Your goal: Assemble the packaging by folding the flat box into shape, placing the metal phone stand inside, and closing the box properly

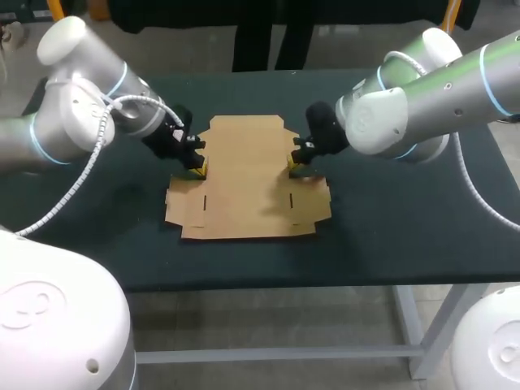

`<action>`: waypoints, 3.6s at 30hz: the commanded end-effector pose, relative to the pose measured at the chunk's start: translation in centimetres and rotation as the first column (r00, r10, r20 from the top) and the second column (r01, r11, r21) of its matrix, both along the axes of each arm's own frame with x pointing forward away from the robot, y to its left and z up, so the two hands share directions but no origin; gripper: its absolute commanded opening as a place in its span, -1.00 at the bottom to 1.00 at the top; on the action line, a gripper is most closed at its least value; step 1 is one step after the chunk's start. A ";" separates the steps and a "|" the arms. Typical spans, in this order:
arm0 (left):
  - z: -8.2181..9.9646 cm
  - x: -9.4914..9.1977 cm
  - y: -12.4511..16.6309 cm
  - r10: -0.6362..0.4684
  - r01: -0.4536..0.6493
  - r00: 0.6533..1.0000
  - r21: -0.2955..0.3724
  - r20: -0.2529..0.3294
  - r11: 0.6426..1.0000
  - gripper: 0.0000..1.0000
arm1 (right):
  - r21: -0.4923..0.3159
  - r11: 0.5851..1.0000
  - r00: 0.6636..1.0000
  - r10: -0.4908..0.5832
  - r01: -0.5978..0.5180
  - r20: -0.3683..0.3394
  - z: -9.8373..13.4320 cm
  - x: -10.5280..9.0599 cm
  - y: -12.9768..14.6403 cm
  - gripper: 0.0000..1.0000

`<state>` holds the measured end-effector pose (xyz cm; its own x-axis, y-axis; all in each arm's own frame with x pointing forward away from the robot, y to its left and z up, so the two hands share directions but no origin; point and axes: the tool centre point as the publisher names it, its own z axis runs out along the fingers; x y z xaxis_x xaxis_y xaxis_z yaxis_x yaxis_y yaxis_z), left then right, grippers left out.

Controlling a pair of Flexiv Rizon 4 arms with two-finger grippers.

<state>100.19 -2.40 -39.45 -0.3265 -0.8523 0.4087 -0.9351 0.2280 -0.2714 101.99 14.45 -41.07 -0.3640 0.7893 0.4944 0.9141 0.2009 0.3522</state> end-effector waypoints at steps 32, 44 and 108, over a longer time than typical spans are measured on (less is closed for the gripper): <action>-0.2 0.1 -1.7 -0.030 0.030 0.999 0.038 -0.021 0.999 -1.00 | -0.063 0.998 1.000 0.013 -0.014 -0.011 -0.5 0.8 1.3 -1.00; -0.4 0.2 -1.9 -0.034 0.036 0.999 0.035 -0.030 0.999 -1.00 | -0.082 0.996 1.000 0.019 -0.019 -0.011 -0.7 0.7 1.7 -1.00; 1.6 0.9 0.6 0.097 -0.096 0.993 0.006 -0.062 0.995 -1.00 | 0.038 0.999 0.997 0.031 -0.029 -0.064 0.9 1.2 -1.9 -1.00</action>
<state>101.85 -2.42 -38.47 -0.2167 -0.8815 0.4196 -0.9691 0.1422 -0.2017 102.98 13.45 -40.86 -0.3341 0.8271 0.4520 0.9275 0.2032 0.3137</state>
